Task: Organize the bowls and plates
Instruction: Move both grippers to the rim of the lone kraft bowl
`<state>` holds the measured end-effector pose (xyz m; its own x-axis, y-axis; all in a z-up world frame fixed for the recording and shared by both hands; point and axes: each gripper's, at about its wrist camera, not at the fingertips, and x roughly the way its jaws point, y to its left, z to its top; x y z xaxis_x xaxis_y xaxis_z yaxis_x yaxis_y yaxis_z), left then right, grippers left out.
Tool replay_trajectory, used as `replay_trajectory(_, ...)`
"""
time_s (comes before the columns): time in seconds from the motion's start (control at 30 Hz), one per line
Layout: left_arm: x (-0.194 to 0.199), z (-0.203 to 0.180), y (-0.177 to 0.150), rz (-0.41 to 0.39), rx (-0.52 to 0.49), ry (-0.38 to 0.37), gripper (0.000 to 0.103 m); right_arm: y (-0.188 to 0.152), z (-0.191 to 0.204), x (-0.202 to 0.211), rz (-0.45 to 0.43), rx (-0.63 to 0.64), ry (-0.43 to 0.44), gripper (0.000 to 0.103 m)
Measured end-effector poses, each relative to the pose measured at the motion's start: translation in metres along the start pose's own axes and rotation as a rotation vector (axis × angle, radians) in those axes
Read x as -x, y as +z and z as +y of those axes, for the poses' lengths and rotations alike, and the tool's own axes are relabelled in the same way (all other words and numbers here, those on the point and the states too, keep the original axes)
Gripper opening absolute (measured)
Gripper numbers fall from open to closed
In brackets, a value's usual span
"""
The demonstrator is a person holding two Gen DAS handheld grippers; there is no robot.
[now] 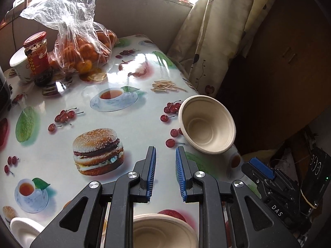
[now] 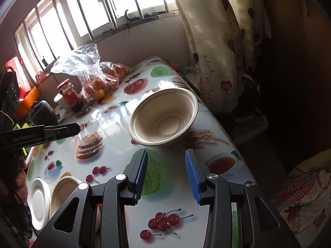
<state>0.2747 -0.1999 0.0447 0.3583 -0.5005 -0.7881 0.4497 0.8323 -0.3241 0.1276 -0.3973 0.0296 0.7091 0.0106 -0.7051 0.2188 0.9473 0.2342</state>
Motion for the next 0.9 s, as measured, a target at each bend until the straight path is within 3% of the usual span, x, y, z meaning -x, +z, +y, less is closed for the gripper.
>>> replay_trajectory(0.43,-0.045,-0.011,0.034,0.052,-0.053,0.011,0.021,0.027,-0.024,-0.028,-0.002,-0.026,-0.046,0.037)
replay_trajectory(0.9,-0.085,-0.020,0.051,0.139,-0.066,-0.021,0.021,0.037,-0.035,-0.059,0.037,-0.062,-0.023,0.037)
